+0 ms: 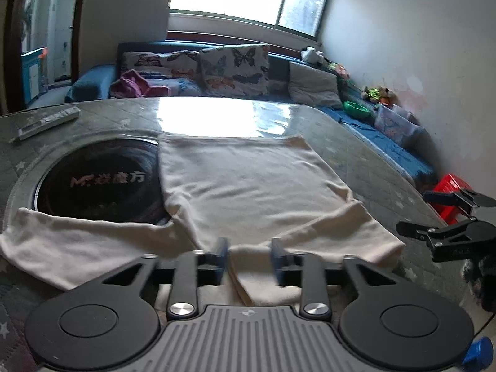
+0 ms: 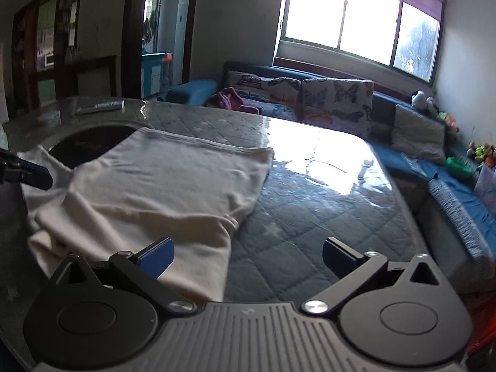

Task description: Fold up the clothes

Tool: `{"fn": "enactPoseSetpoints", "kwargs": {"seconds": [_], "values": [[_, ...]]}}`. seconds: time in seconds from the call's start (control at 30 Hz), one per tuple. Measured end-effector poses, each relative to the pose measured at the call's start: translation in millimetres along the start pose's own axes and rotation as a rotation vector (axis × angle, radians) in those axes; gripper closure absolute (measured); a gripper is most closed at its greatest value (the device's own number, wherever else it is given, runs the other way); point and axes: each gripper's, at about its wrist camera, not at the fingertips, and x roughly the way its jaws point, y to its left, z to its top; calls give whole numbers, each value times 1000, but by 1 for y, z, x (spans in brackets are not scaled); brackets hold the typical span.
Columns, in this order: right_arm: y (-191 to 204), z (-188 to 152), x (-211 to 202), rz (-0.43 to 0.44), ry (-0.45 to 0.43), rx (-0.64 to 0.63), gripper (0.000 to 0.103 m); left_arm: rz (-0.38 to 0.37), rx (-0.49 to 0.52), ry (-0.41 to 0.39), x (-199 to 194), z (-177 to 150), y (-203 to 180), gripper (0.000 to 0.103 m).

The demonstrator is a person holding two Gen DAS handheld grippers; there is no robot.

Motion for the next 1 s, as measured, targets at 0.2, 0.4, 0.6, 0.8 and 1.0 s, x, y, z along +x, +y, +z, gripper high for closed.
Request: {"fn": "enactPoseSetpoints", "kwargs": {"seconds": [0.2,0.4,0.6,0.8,1.0], "values": [[1,-8,12,10,12,31,0,6,-15,66,23,-2,2,67],[2,-20,19,-1,20,77,0,8,-40,92,39,0,3,68],[-16,-31,22,-46,20,152,0,42,-3,83,46,6,1,98],[-35,-35,26,-46,19,220,0,35,101,12,37,25,-9,94],[-50,-36,28,-61,7,262,0,5,184,29,39,39,-26,76]]}}
